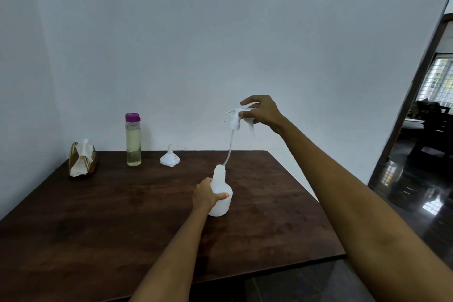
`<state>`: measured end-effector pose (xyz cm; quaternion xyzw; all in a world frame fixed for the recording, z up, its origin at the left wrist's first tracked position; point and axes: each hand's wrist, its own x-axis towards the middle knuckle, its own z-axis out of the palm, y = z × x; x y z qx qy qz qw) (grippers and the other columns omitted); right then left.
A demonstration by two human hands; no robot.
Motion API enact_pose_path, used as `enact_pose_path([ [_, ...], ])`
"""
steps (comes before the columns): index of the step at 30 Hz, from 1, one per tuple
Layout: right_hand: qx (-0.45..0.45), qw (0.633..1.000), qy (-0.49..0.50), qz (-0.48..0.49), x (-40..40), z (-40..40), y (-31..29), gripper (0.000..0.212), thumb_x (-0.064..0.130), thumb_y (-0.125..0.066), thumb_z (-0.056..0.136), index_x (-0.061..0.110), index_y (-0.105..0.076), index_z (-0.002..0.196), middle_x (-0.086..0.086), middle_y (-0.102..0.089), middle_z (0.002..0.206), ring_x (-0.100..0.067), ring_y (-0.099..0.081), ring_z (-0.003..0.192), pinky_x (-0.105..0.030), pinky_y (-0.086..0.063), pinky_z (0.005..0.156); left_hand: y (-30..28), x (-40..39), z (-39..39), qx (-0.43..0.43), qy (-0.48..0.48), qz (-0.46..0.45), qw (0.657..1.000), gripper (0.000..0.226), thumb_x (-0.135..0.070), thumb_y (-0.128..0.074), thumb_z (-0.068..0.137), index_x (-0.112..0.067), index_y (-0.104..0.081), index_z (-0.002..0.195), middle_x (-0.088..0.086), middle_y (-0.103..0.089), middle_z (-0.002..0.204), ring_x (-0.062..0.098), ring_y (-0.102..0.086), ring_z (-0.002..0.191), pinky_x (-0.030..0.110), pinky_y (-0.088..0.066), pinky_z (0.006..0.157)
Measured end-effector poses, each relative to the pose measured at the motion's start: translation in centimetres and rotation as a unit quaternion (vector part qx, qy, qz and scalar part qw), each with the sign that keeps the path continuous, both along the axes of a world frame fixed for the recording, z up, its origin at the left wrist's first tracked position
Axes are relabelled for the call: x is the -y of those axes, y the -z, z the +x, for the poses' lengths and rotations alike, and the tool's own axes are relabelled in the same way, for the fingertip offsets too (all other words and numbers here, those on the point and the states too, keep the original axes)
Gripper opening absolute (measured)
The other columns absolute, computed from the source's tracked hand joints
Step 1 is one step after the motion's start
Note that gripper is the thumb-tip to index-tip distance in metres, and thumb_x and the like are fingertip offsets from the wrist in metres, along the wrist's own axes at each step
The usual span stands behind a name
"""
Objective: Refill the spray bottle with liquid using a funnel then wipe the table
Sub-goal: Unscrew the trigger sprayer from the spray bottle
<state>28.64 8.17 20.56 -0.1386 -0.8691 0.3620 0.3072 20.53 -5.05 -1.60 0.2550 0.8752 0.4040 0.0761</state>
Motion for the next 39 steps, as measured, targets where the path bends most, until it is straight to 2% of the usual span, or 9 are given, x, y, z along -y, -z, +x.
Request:
enact_pose_path([
  [2, -0.022, 0.999, 0.005, -0.035, 0.1, 0.3, 0.6, 0.025, 0.007, -0.074, 0.074, 0.002, -0.069, 0.098, -0.012, -0.065, 0.085, -0.02, -0.063, 0.074, -0.022, -0.054, 0.058, 0.1, 0.0, -0.1, -0.001, -0.001, -0.004, 1.0, 0.079, -0.042, -0.075, 0.075, -0.008, -0.042, 0.137, 0.008, -0.05, 0.138, 0.024, -0.047, 0.128, 0.033, -0.043, 0.099],
  [5, -0.003, 0.999, 0.001, -0.039, 0.0, 0.4, 1.6, 0.019, 0.006, -0.07, 0.079, -0.004, -0.068, 0.095, -0.012, -0.063, 0.083, -0.022, -0.06, 0.076, -0.021, -0.052, 0.057, 0.2, -0.1, 0.1, 0.001, -0.001, -0.005, 1.0, 0.079, -0.043, -0.075, 0.075, -0.009, -0.042, 0.138, 0.007, -0.049, 0.14, 0.024, -0.047, 0.129, 0.033, -0.043, 0.1],
  [8, 0.004, 1.0, 0.004, 0.008, -0.6, 0.4, 1.0, 0.017, 0.005, -0.063, 0.082, -0.001, -0.067, 0.096, -0.009, -0.061, 0.088, -0.019, -0.057, 0.082, -0.021, -0.045, 0.062, 0.1, -0.2, -0.2, 0.001, -0.002, -0.004, 1.0, 0.078, -0.042, -0.075, 0.076, -0.01, -0.041, 0.139, 0.007, -0.048, 0.141, 0.023, -0.045, 0.13, 0.033, -0.042, 0.101],
  [12, 0.046, 0.995, -0.058, 0.07, -0.8, 2.0, -0.8, 0.019, -0.001, -0.063, 0.083, -0.006, -0.065, 0.101, -0.009, -0.061, 0.084, -0.018, -0.056, 0.077, -0.023, -0.043, 0.066, 1.0, -0.1, 0.7, 0.004, 0.01, -0.01, 1.0, 0.079, -0.042, -0.075, 0.076, -0.009, -0.041, 0.138, 0.007, -0.049, 0.139, 0.024, -0.046, 0.129, 0.033, -0.042, 0.1],
  [15, 0.084, 0.983, -0.093, 0.134, -0.3, 2.9, -2.6, 0.021, -0.006, -0.063, 0.083, -0.01, -0.064, 0.104, -0.009, -0.062, 0.084, -0.01, -0.055, 0.069, -0.018, -0.044, 0.063, 0.9, 0.1, 0.7, -0.003, 0.013, -0.003, 1.0, 0.076, -0.04, -0.076, 0.075, -0.006, -0.045, 0.135, 0.009, -0.052, 0.136, 0.025, -0.048, 0.126, 0.033, -0.044, 0.098],
  [18, 0.096, 0.973, -0.125, 0.17, 1.0, 2.8, -4.6, 0.022, -0.006, -0.064, 0.083, -0.009, -0.064, 0.104, -0.011, -0.061, 0.088, -0.011, -0.056, 0.07, -0.013, -0.045, 0.062, -0.5, 0.2, -0.2, -0.006, 0.002, 0.009, 1.0, 0.077, -0.04, -0.077, 0.074, -0.005, -0.045, 0.135, 0.01, -0.052, 0.137, 0.026, -0.048, 0.127, 0.034, -0.043, 0.099],
  [23, 0.096, 0.957, -0.128, 0.242, 2.4, 2.8, -5.1, 0.021, -0.002, -0.066, 0.081, -0.003, -0.067, 0.102, -0.017, -0.066, 0.095, -0.018, -0.055, 0.083, -0.027, -0.042, 0.076, 0.0, 0.1, 0.2, -0.007, 0.002, 0.007, 1.0, 0.079, -0.04, -0.078, 0.073, -0.005, -0.045, 0.136, 0.01, -0.052, 0.137, 0.026, -0.048, 0.127, 0.034, -0.043, 0.098],
  [28, 0.093, 0.95, -0.119, 0.272, 3.1, 2.6, -6.6, 0.021, 0.0, -0.066, 0.08, 0.001, -0.068, 0.101, -0.01, -0.065, 0.091, -0.018, -0.054, 0.083, -0.027, -0.04, 0.075, -0.2, 0.1, 0.3, -0.007, -0.005, 0.001, 1.0, 0.079, -0.042, -0.077, 0.073, -0.006, -0.044, 0.136, 0.009, -0.051, 0.138, 0.025, -0.048, 0.128, 0.033, -0.044, 0.098],
  [39, 0.063, 0.96, -0.105, 0.252, 2.4, 3.6, -7.3, 0.019, 0.001, -0.068, 0.078, 0.004, -0.069, 0.097, -0.016, -0.068, 0.094, -0.017, -0.056, 0.082, -0.03, -0.042, 0.075, -0.2, 0.0, 0.2, -0.01, -0.006, -0.002, 1.0, 0.078, -0.041, -0.077, 0.073, -0.006, -0.046, 0.135, 0.009, -0.052, 0.137, 0.026, -0.049, 0.127, 0.033, -0.044, 0.097],
])
